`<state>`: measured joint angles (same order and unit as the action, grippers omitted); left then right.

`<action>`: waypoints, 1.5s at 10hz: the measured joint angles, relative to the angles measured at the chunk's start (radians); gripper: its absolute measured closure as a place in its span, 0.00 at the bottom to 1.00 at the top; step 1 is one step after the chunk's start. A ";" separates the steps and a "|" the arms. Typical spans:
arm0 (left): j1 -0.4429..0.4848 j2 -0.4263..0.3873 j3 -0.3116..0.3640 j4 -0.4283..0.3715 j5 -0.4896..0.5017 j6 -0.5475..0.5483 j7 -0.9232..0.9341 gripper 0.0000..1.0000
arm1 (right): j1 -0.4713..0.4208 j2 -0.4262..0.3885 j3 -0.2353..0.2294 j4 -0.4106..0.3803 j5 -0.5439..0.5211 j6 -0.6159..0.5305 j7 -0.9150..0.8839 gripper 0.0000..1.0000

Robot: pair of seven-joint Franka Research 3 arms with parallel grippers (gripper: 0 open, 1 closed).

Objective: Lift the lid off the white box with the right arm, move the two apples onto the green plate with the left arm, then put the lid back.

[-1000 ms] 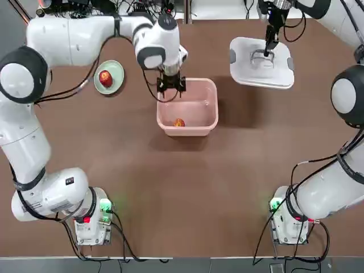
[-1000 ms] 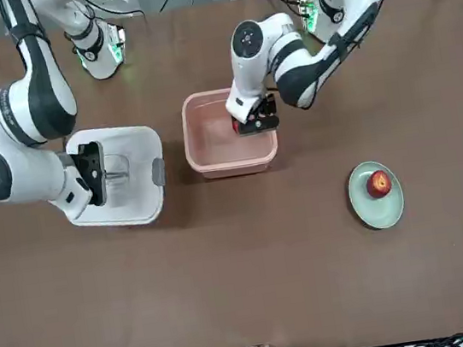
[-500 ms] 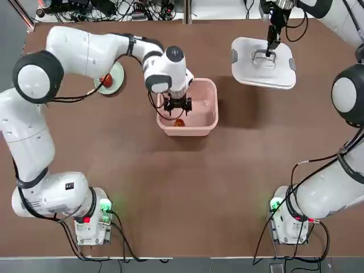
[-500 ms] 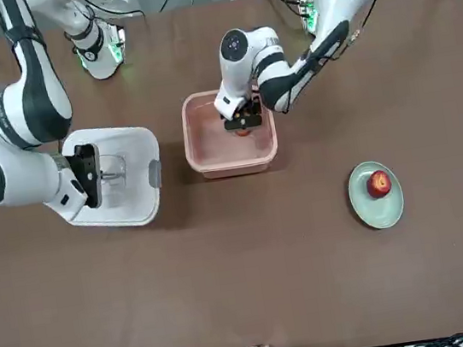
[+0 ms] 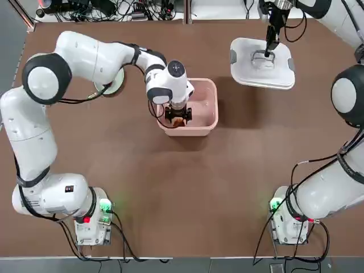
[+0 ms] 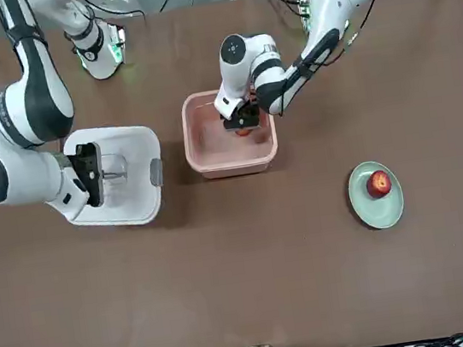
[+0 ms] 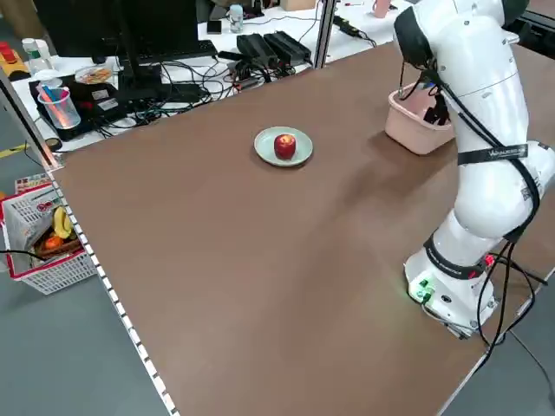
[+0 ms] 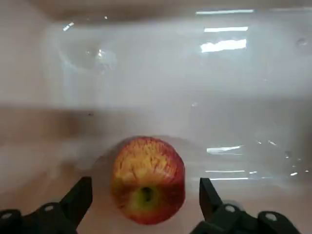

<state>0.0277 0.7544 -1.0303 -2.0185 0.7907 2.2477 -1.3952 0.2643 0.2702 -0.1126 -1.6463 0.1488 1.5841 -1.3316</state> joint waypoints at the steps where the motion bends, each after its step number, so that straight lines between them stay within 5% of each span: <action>1: -0.021 0.002 0.018 0.000 0.000 0.017 0.000 0.04 | 0.001 0.000 0.001 0.000 0.000 0.000 0.000 0.93; 4: -0.047 0.009 0.040 -0.007 0.013 0.040 -0.002 0.07 | 0.006 0.000 0.005 0.000 0.000 0.000 0.000 0.93; 7: -0.040 0.009 0.043 -0.016 0.023 0.045 -0.002 0.29 | 0.007 0.000 0.005 0.000 0.000 0.000 0.000 0.93; 10: -0.023 0.005 0.027 -0.013 0.017 0.029 -0.003 0.30 | 0.007 0.000 0.005 0.000 0.000 0.000 0.000 0.93; 15: 0.230 -0.013 -0.275 0.122 -0.084 -0.302 0.070 0.30 | 0.044 0.001 0.007 -0.001 0.000 0.002 0.000 0.93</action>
<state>0.2578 0.7417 -1.3051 -1.8962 0.7064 1.9458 -1.3248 0.3080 0.2709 -0.1056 -1.6470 0.1489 1.5860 -1.3311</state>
